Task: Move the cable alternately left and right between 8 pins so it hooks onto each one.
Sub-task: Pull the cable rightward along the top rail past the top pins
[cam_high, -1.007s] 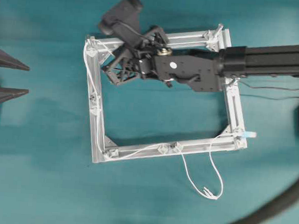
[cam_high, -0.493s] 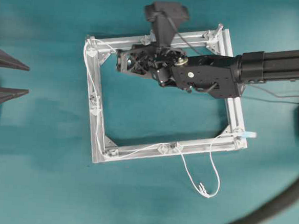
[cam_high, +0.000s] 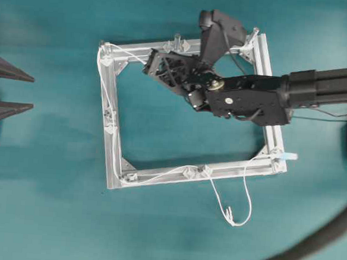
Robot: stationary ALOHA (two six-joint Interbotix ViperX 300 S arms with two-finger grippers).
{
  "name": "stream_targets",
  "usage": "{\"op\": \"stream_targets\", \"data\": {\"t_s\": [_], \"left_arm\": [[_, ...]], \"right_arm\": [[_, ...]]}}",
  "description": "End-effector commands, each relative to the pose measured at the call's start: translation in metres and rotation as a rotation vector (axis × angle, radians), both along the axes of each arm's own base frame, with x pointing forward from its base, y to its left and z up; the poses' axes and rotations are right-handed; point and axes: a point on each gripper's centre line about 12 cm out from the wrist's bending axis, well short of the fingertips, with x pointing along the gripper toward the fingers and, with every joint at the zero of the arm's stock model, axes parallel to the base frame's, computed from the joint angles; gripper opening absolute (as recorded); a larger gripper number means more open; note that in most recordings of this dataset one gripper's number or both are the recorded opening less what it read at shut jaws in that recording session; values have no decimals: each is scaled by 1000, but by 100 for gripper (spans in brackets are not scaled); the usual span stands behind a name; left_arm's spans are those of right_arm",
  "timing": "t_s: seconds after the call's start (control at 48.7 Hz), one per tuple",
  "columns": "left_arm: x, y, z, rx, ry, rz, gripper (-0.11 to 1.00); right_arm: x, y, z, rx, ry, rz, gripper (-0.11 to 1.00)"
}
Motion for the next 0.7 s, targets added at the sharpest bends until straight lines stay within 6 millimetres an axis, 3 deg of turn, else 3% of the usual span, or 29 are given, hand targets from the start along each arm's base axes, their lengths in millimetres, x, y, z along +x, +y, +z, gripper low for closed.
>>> {"op": "stream_targets", "data": {"t_s": [0.0, 0.123, 0.39, 0.678], "left_arm": [[1, 0, 4, 10, -10, -3, 74], [1, 0, 4, 10, -8, -3, 74], [1, 0, 4, 10, -8, -3, 74], [1, 0, 4, 10, -8, -3, 74]], "right_arm": [[-11, 4, 22, -16, -22, -11, 15], [-33, 2, 20, -18, 18, -49, 15], [-52, -1, 9, -21, 68, -75, 15], [-92, -5, 2, -66, 162, -96, 15]]}}
